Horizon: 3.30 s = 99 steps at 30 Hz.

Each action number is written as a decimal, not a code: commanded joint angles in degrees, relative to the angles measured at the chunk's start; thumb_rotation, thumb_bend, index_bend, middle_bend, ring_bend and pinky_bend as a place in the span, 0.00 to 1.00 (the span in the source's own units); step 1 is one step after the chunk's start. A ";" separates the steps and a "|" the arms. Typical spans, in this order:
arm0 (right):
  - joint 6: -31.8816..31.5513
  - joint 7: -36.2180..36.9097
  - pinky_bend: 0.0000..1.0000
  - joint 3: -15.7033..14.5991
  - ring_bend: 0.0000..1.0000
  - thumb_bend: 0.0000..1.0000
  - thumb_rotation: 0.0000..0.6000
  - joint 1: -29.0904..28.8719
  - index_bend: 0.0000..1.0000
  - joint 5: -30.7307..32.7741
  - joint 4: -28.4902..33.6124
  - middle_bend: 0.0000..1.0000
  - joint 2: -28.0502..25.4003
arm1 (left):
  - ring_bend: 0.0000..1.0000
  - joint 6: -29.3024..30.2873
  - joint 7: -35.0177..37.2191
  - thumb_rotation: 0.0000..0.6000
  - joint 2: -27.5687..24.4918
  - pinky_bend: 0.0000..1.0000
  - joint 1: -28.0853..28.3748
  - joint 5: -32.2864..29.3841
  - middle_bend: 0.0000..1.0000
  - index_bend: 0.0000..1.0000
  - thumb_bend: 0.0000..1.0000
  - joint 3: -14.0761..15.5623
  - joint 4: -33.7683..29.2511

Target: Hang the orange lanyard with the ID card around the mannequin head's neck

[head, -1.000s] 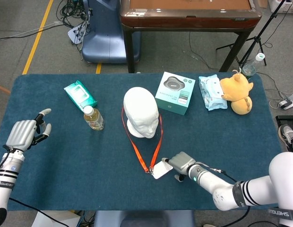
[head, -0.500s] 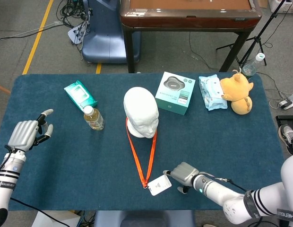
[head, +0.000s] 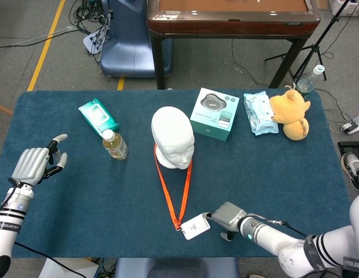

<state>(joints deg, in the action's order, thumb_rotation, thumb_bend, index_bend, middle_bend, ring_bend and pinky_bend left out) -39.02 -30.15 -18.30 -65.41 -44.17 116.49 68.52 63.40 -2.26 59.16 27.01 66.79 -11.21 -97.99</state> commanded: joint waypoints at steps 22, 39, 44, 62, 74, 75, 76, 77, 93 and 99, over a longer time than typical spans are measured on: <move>4.20 5.63 1.00 4.21 0.96 0.44 0.99 3.46 0.10 -12.24 -0.71 0.96 3.47 | 0.56 0.69 -1.51 0.10 -0.22 0.77 0.00 -0.86 0.58 0.15 0.43 -0.12 -1.26; 3.11 4.18 1.00 6.08 0.96 0.44 0.98 0.75 0.10 -6.59 -4.68 0.96 8.51 | 0.56 1.06 -0.03 0.10 -0.91 0.77 -0.73 -0.24 0.58 0.15 0.43 0.02 -0.88; 1.96 3.55 1.00 6.78 0.96 0.44 0.99 -0.83 0.10 -1.64 -7.11 0.96 9.61 | 0.56 0.99 0.12 0.10 -0.85 0.77 -0.77 -0.20 0.58 0.15 0.43 0.05 -0.66; -0.90 5.37 1.00 9.55 0.96 0.44 0.99 -2.52 0.10 5.37 -9.17 0.96 8.43 | 0.56 0.63 0.67 0.11 -0.83 0.77 -0.84 -0.24 0.58 0.15 0.43 0.07 -0.04; -3.60 4.77 1.00 4.37 0.96 0.44 0.99 1.85 0.10 0.41 -4.30 0.96 1.78 | 0.56 0.88 0.00 0.11 -0.87 0.77 -0.90 0.08 0.58 0.15 0.43 0.22 -0.89; -3.51 4.86 1.00 4.22 0.96 0.44 0.99 2.07 0.10 0.49 -4.53 0.96 1.72 | 0.56 0.88 -0.10 0.12 -0.84 0.77 -0.88 0.07 0.58 0.15 0.43 0.22 -0.97; -3.36 4.94 1.00 4.11 0.96 0.44 0.99 2.26 0.10 0.55 -4.76 0.96 1.69 | 0.56 0.89 -0.25 0.11 -0.80 0.77 -0.84 0.06 0.58 0.15 0.43 0.23 -1.02; -3.14 5.06 1.00 3.99 0.96 0.44 0.99 2.50 0.10 0.56 -5.04 0.96 1.70 | 0.56 0.83 -0.41 0.11 -0.73 0.77 -0.79 -0.01 0.58 0.15 0.43 0.24 -1.09; -0.57 4.77 1.00 3.67 0.96 0.44 0.99 3.49 0.10 0.60 -7.24 0.96 3.29 | 0.56 0.58 -1.38 0.11 -0.31 0.77 -0.56 -0.59 0.58 0.15 0.43 0.37 -1.28; -0.11 4.23 1.00 3.59 0.96 0.44 0.99 3.38 0.10 0.17 -6.55 0.96 3.58 | 0.56 0.60 -1.17 0.11 -0.39 0.77 -0.66 -0.49 0.58 0.15 0.43 0.43 -1.19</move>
<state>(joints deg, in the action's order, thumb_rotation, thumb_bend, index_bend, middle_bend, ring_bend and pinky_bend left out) -39.17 -25.87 -14.69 -62.01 -43.95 109.89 72.07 64.00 -3.42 58.77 26.35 66.30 -10.78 -99.19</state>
